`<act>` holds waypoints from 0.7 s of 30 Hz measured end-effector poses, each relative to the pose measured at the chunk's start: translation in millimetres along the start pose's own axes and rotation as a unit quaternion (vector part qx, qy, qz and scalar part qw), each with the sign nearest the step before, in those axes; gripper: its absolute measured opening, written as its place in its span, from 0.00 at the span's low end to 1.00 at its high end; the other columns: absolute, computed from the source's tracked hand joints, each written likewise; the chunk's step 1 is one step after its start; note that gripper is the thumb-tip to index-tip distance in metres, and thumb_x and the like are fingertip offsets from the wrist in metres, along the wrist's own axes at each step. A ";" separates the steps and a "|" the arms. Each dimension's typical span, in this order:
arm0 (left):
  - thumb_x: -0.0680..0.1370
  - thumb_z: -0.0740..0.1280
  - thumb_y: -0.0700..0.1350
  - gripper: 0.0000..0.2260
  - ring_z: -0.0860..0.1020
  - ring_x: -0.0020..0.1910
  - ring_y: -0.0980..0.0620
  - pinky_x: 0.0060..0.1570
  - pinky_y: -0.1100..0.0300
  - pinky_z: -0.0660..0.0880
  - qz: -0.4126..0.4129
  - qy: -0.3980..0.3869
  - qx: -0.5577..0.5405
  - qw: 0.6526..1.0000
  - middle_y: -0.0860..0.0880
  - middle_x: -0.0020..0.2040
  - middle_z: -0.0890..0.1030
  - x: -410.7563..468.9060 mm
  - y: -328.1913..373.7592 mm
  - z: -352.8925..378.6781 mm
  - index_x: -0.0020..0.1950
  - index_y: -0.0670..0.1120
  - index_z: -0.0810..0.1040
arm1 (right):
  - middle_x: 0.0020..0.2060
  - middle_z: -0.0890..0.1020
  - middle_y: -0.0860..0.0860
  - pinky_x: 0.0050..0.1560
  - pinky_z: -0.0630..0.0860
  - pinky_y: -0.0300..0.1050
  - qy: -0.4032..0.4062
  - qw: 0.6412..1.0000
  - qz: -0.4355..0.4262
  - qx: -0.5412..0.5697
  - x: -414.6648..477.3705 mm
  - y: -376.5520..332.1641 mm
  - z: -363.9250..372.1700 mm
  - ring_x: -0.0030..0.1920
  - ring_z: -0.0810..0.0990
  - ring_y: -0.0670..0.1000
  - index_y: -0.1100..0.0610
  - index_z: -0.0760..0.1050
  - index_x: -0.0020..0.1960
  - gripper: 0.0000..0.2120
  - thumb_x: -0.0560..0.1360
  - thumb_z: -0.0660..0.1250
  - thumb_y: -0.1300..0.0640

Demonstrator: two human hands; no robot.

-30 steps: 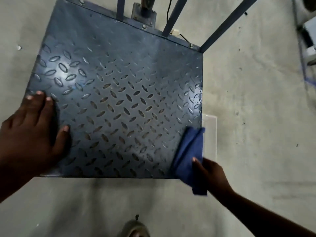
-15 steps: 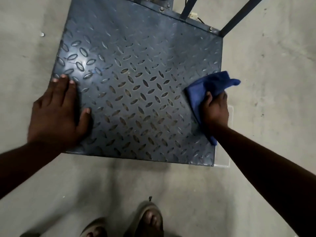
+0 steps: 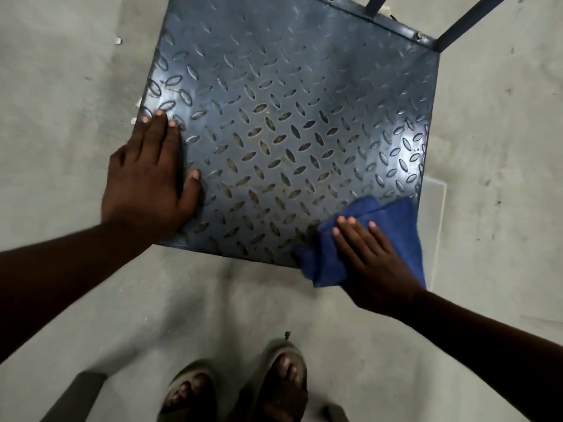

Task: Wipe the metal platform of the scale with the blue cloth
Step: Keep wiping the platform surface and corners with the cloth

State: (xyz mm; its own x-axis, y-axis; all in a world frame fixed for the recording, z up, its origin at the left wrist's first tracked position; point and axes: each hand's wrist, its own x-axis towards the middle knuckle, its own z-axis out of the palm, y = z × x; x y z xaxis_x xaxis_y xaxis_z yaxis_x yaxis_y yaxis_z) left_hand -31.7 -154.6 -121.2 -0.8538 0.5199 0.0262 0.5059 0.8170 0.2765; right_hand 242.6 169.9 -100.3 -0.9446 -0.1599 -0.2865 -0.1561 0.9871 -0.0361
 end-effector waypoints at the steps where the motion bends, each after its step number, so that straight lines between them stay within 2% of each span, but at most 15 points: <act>1: 0.83 0.56 0.59 0.36 0.58 0.86 0.36 0.75 0.36 0.65 0.000 -0.002 0.000 1.000 0.37 0.87 0.59 -0.1 0.7 -1.0 0.86 0.40 0.58 | 0.82 0.58 0.59 0.78 0.59 0.65 0.000 1.000 -0.019 -0.007 15.0 -8.2 -1.0 0.82 0.56 0.60 0.58 0.52 0.83 0.43 0.77 0.67 0.44; 6: 0.83 0.56 0.59 0.36 0.58 0.86 0.37 0.75 0.37 0.65 -0.002 -0.005 0.005 1.000 0.38 0.87 0.59 0.6 -0.3 1.2 0.86 0.40 0.59 | 0.83 0.52 0.57 0.82 0.47 0.61 0.025 0.995 -0.091 0.017 112.3 -96.7 -20.0 0.84 0.49 0.57 0.58 0.49 0.84 0.40 0.78 0.63 0.50; 10: 0.83 0.57 0.58 0.35 0.60 0.85 0.35 0.73 0.35 0.67 0.003 -0.001 0.002 1.000 0.37 0.86 0.60 0.5 -4.4 1.4 0.86 0.40 0.60 | 0.83 0.51 0.59 0.81 0.46 0.60 0.042 0.994 -0.098 0.010 160.2 -142.6 -30.8 0.84 0.47 0.57 0.61 0.49 0.84 0.40 0.78 0.63 0.53; 14: 0.83 0.57 0.57 0.35 0.59 0.85 0.36 0.75 0.36 0.66 -0.003 0.001 -0.011 1.000 0.37 0.86 0.60 -0.2 -1.3 -1.0 0.86 0.40 0.60 | 0.84 0.52 0.56 0.82 0.49 0.59 0.054 0.991 -0.125 0.015 128.2 -103.7 -18.5 0.84 0.49 0.55 0.59 0.50 0.84 0.41 0.76 0.65 0.55; 17: 0.84 0.56 0.58 0.35 0.58 0.86 0.37 0.76 0.36 0.65 -0.006 -0.006 -0.013 1.000 0.38 0.87 0.59 -0.6 0.7 -2.2 0.87 0.41 0.59 | 0.83 0.54 0.55 0.81 0.53 0.60 0.047 0.993 -0.101 -0.032 63.5 -44.9 -1.4 0.83 0.53 0.56 0.57 0.51 0.84 0.44 0.75 0.68 0.49; 19: 0.83 0.57 0.58 0.35 0.58 0.86 0.37 0.75 0.35 0.65 -0.004 -0.008 -0.014 1.000 0.38 0.87 0.59 0.2 1.3 -2.4 0.87 0.41 0.59 | 0.83 0.56 0.57 0.80 0.57 0.62 0.040 0.998 -0.037 -0.042 16.1 -8.3 6.0 0.82 0.58 0.57 0.57 0.52 0.84 0.46 0.74 0.70 0.45; 21: 0.83 0.57 0.58 0.35 0.57 0.86 0.36 0.75 0.34 0.65 -0.004 -0.007 -0.018 1.000 0.38 0.87 0.59 0.3 2.2 -0.5 0.86 0.41 0.58 | 0.83 0.55 0.58 0.79 0.58 0.65 0.033 0.996 0.079 -0.021 -24.9 10.7 11.1 0.82 0.57 0.59 0.58 0.51 0.84 0.46 0.76 0.71 0.44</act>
State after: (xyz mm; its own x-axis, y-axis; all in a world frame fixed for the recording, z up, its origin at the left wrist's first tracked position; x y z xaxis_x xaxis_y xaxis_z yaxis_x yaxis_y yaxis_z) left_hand -30.9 -152.7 -120.1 -0.8555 0.5177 0.0111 0.4950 0.8114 0.3107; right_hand 267.6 184.5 -104.2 -0.9750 -0.0040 -0.2221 -0.0143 0.9989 0.0445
